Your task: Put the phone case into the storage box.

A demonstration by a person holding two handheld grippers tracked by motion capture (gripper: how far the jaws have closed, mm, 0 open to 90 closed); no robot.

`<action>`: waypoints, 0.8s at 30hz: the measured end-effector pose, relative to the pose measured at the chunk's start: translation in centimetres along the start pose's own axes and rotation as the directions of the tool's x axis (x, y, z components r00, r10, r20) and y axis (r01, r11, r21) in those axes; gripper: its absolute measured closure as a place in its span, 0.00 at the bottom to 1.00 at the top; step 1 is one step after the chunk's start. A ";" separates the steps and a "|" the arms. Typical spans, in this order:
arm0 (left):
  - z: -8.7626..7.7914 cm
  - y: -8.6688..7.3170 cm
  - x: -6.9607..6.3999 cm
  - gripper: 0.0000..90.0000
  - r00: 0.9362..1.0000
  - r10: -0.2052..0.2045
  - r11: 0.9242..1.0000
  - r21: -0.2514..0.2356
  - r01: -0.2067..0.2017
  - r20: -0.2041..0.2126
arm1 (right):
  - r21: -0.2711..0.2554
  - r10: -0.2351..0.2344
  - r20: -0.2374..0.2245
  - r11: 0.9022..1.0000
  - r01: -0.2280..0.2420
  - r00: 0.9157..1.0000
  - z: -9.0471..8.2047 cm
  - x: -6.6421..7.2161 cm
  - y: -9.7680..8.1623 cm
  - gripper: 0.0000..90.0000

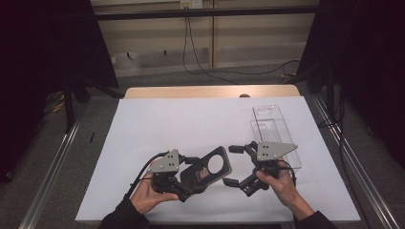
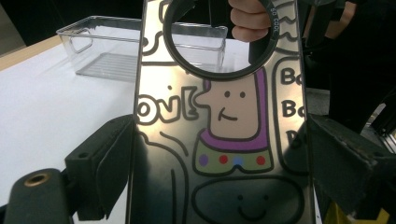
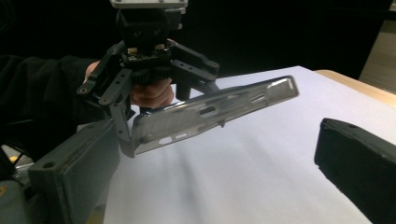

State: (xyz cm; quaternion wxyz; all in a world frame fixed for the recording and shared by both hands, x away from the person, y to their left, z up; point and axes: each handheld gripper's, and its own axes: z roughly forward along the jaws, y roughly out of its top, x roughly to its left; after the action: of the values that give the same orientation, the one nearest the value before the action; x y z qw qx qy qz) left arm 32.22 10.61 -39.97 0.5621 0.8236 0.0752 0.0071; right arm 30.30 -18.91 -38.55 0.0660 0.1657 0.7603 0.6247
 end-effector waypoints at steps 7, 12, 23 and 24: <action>0.5 0.2 0.2 0.14 1.000 0.004 1.000 0.019 -0.005 0.018 | 0.015 0.011 -0.020 1.000 -0.011 1.000 0.2 -0.4 -0.1 0.00; 1.0 0.7 0.5 0.14 0.999 0.011 1.000 0.029 -0.012 0.041 | 0.020 0.011 -0.038 1.000 -0.010 0.999 0.3 -0.7 -0.2 0.00; 1.0 0.7 0.5 0.14 0.996 0.006 0.999 0.044 -0.010 0.085 | 0.041 -0.013 -0.067 0.999 0.015 0.998 0.4 -0.8 -0.1 0.00; 1.0 0.7 0.5 0.14 0.996 0.010 0.999 0.049 -0.014 0.087 | 0.044 -0.015 -0.073 0.999 0.018 0.997 0.5 -0.8 0.0 0.00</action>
State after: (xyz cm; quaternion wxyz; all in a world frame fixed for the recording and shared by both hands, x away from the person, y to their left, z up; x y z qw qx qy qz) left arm 32.88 9.46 -39.73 0.5443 0.8372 0.0460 -0.0269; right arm 31.18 -18.76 -38.75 0.0396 0.1379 0.7773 0.6125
